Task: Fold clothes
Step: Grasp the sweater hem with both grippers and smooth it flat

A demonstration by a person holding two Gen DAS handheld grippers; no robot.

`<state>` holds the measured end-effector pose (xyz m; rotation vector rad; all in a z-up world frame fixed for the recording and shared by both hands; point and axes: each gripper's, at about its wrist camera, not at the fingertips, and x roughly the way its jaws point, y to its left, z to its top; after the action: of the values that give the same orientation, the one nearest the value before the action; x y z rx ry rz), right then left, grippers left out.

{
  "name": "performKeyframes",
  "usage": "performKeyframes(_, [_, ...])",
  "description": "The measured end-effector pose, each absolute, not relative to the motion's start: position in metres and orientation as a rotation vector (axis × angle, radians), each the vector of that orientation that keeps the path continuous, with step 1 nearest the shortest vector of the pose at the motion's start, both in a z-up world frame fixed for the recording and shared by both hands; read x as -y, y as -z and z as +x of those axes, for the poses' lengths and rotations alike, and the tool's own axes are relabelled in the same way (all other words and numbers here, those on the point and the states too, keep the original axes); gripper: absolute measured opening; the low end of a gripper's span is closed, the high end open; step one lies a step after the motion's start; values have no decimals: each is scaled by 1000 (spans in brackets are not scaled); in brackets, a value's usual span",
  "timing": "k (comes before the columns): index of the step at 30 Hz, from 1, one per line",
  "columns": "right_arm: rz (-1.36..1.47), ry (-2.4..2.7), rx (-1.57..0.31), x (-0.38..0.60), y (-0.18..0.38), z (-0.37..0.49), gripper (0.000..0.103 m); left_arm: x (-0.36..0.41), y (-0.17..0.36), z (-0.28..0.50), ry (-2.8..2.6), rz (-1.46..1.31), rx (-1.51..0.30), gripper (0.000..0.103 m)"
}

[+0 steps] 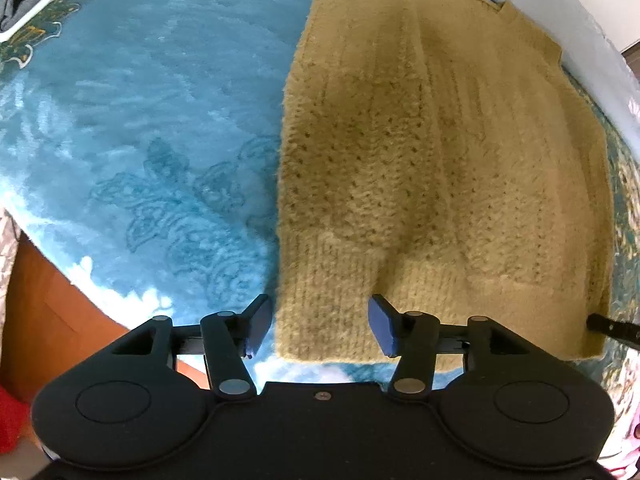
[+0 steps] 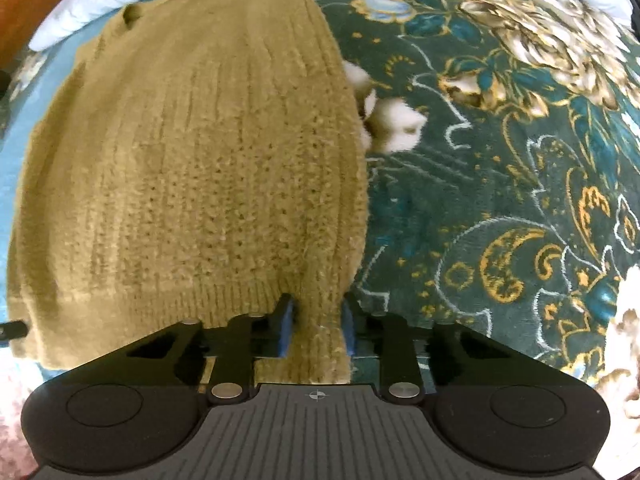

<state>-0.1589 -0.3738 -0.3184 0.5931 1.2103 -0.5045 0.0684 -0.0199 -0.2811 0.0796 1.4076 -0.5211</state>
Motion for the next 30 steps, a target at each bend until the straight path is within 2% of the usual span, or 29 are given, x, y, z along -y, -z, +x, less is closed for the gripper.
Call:
performKeyframes(2, [593,484,-1208,375,316,-160,14,22,280,68,532,84,-1408,54])
performKeyframes(5, [530,517,-1211,380,310,-163,13,20,275,65,546,77,-1402,54])
performKeyframes(15, [645,602,-1210,389,316,-180,12,-8,275,78,507,-79,-1408,55])
performKeyframes(21, [680,578,-1193,392,315,-183,14,-9,285,74,535,-99,-1408,51])
performKeyframes(23, [716,582,-1190,395,318,-185,19,-9,286,73,554,-106,-1408,44])
performKeyframes(30, [844,550,-1163,403,326,-196,22,-5,292,73,634,-100,-1418,37])
